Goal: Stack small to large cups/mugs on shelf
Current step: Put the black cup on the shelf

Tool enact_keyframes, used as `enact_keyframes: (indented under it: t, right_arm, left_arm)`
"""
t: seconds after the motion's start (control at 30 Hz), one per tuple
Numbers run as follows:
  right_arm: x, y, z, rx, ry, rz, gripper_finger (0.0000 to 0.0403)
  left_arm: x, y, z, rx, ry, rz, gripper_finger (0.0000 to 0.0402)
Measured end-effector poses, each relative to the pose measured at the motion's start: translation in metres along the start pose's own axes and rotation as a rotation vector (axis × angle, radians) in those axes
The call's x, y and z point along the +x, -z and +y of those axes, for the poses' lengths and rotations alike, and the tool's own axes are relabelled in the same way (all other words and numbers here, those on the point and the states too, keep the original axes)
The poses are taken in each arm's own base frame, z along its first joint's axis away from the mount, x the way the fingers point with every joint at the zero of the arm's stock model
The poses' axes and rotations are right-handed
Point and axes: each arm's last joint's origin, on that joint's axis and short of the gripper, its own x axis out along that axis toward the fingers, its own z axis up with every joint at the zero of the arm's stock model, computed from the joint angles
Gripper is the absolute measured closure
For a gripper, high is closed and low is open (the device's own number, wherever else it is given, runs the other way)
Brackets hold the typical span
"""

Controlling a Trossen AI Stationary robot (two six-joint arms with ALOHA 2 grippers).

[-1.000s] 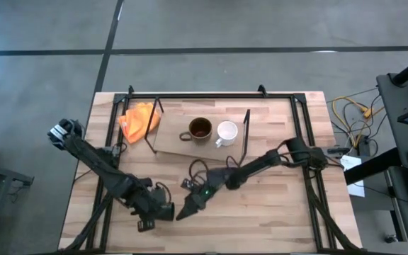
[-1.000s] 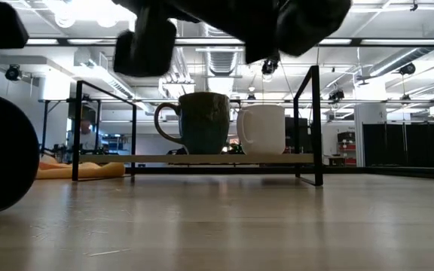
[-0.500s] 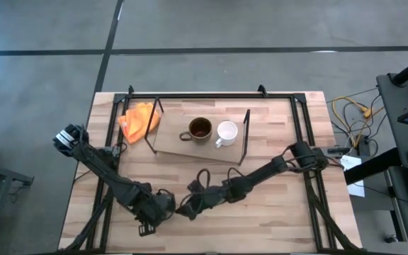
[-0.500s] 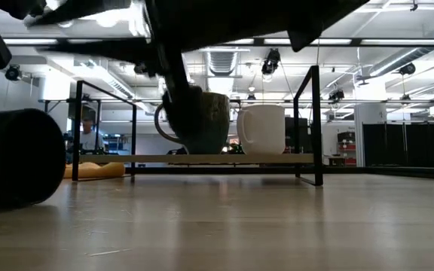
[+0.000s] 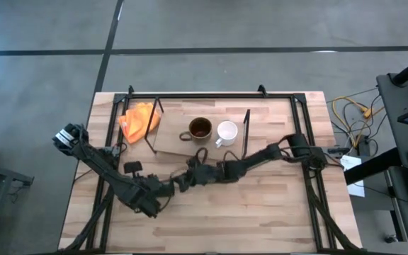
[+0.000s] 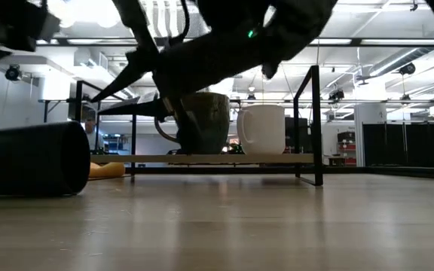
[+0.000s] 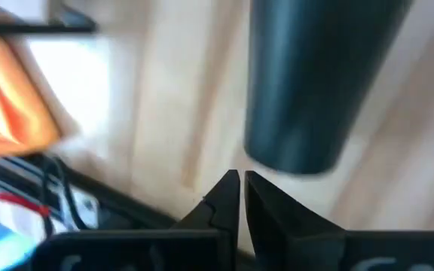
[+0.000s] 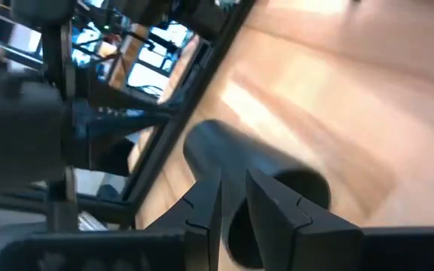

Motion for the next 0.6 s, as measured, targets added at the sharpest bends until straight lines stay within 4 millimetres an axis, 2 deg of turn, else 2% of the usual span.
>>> enact_keyframes:
  t: [0.13,0.23,0.43,0.6]
  right_arm:
    - [0.008,-0.019,-0.017,0.028,-0.012,0.048,0.0344]
    - [0.009,-0.025,-0.020,0.035,-0.025,0.068,0.0344]
    - [0.008,-0.024,-0.013,0.043,-0.070,0.144,0.0344]
    - [0.013,-0.019,-0.022,0.071,-0.059,0.165,0.0344]
  left_arm:
    - [0.009,-0.014,0.004,-0.001,0.074,-0.076,0.0393]
    - [0.020,-0.021,0.010,-0.031,0.098,-0.082,0.0393]
    - [0.025,-0.020,0.019,-0.058,0.114,-0.067,0.0393]
    - [0.029,-0.020,0.021,-0.065,0.124,-0.073,0.0393]
